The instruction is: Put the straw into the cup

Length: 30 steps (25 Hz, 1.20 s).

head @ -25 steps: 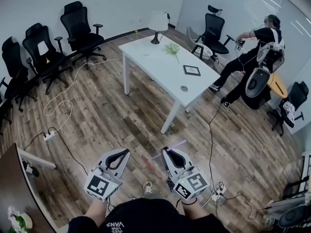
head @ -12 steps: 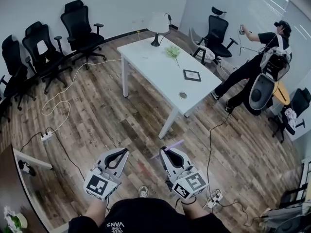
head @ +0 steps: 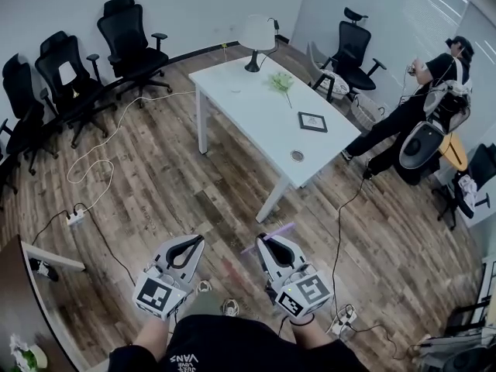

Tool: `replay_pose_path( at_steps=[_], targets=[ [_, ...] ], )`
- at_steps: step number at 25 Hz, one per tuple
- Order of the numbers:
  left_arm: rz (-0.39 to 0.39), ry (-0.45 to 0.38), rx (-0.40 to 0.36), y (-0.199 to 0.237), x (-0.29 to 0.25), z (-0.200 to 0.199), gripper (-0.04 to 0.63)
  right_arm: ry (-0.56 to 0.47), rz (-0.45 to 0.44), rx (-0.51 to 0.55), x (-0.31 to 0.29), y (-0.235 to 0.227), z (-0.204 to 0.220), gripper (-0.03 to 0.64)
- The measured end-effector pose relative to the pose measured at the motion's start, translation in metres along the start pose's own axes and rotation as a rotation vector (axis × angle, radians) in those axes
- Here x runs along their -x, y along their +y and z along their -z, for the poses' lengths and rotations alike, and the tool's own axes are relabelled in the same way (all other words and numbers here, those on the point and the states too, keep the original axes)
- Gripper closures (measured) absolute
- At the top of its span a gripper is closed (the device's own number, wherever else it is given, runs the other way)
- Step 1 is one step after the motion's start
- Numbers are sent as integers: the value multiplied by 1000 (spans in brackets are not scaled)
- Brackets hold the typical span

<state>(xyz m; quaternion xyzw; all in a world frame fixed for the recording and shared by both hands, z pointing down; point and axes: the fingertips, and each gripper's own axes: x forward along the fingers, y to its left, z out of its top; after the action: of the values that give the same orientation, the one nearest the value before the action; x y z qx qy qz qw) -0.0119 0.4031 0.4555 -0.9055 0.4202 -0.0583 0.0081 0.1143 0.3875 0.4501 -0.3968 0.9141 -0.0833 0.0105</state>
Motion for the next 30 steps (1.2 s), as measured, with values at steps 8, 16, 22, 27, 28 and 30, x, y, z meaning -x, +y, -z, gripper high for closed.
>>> replay_pose_path(
  at_steps=[8,16,22,27,28,30],
  targets=[
    [26,-5,3,53,-15,-6,578,-13,33,2,-55,-7,-15,578],
    [57,12,-11,90,-29,-9,578,-20,63,10,-88,-15,-21,578],
    [78,-30,1,107,-38,-7,578,-29,87,21,-105,-19,-25,578],
    [96,-24,8,120,-40,-5,578,-27,106,14,-116,-19,-25,578],
    [95,-19,5,124,-41,-3,578,-27,106,14,-120,-19,-25,578],
    [93,-14,5,131,-44,0,578,-24,107,15,-126,-22,-25,578]
  ],
)
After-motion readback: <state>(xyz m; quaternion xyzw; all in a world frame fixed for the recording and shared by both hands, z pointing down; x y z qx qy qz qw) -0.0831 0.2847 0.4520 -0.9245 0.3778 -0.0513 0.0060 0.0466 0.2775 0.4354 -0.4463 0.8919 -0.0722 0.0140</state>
